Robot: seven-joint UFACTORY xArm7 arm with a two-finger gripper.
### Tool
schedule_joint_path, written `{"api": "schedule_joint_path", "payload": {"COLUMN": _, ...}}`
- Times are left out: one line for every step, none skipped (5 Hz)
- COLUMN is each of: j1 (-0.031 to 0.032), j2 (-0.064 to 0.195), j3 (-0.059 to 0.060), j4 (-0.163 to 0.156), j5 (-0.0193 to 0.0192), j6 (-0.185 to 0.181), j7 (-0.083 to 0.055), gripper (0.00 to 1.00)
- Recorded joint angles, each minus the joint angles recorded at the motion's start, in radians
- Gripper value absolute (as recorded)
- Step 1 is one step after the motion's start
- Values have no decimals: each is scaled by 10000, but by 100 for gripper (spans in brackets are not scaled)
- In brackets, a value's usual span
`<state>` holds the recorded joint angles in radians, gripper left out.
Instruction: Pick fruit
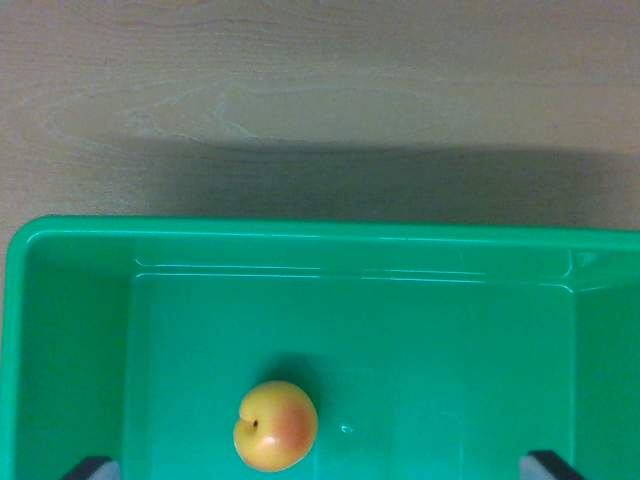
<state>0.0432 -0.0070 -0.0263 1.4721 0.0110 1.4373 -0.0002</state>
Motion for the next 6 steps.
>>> {"api": "schedule_joint_path", "payload": {"j1": 24, "j2": 75, "j3": 15, "j4": -292, "j5": 8, "j6": -347, "j7": -52, "gripper": 0}}
{"api": "schedule_joint_path", "payload": {"j1": 24, "j2": 75, "j3": 15, "j4": -292, "j5": 8, "j6": -347, "j7": -52, "gripper": 0}}
{"api": "schedule_joint_path", "payload": {"j1": 49, "j2": 156, "j3": 32, "j4": -606, "j5": 17, "j6": -721, "j7": -109, "gripper": 0}}
{"api": "schedule_joint_path", "payload": {"j1": 49, "j2": 156, "j3": 32, "j4": -606, "j5": 17, "j6": -721, "j7": -109, "gripper": 0}}
{"api": "schedule_joint_path", "payload": {"j1": 77, "j2": 245, "j3": 50, "j4": -953, "j5": 26, "j6": -1134, "j7": -171, "gripper": 0}}
{"api": "schedule_joint_path", "payload": {"j1": 77, "j2": 245, "j3": 50, "j4": -953, "j5": 26, "j6": -1134, "j7": -171, "gripper": 0}}
